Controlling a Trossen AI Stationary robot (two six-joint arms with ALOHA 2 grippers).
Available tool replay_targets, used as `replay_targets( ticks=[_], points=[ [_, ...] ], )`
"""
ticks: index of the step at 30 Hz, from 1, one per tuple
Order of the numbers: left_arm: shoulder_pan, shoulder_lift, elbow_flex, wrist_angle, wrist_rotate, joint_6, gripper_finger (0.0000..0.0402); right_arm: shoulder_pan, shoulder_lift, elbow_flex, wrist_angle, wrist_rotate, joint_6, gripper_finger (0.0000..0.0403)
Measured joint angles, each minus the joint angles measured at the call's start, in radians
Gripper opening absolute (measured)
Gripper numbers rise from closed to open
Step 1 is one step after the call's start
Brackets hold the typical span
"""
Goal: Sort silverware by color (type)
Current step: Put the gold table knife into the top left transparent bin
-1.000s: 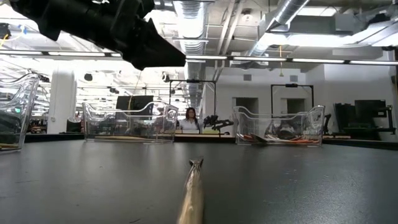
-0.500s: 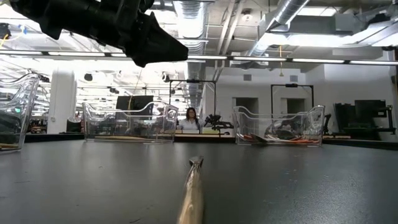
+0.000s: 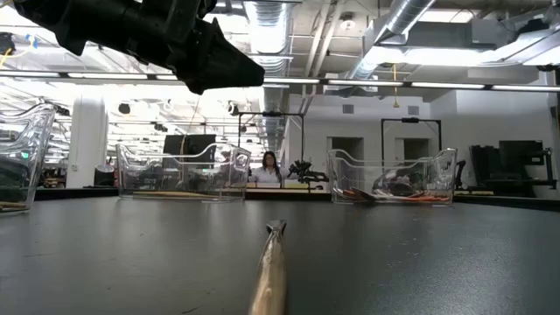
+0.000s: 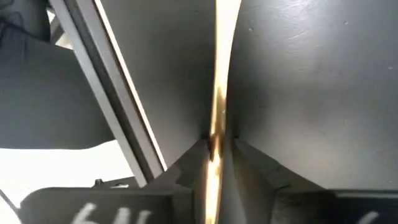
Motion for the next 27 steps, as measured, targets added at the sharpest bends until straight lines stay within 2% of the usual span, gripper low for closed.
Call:
replay_targets(
  ticks=[7,13,16,21,25,27],
  points=[
    [0.000,0.000,0.000,-0.004,-0.002,0.000,0.0123,-0.060,-0.001,0.000,-0.042,-0.006,-0.123,0.0012],
    [0.000,0.000,0.000,-0.004,-0.002,0.000,0.0123,-0.118,-0.008,0.000,-0.115,0.122,-0.192,0.0005],
    [0.000,0.000,0.000,-0.004,-0.002,0.000,0.0123,-0.147,-0.021,-0.007,-0.152,0.223,-0.231,0.0005],
    [0.000,0.000,0.000,-0.004,-0.002,-0.020,0.0123,-0.197,-0.099,-0.004,-0.226,0.412,-0.263,0.0004],
    [0.000,0.000,0.000,-0.004,-0.001,-0.022,0.0123,-0.232,-0.162,-0.005,-0.244,0.512,-0.298,0.0003],
    [0.000,0.000,0.000,-0.004,0.000,-0.023,0.0123,-0.245,-0.191,-0.004,-0.258,0.527,-0.302,0.0006]
  ],
)
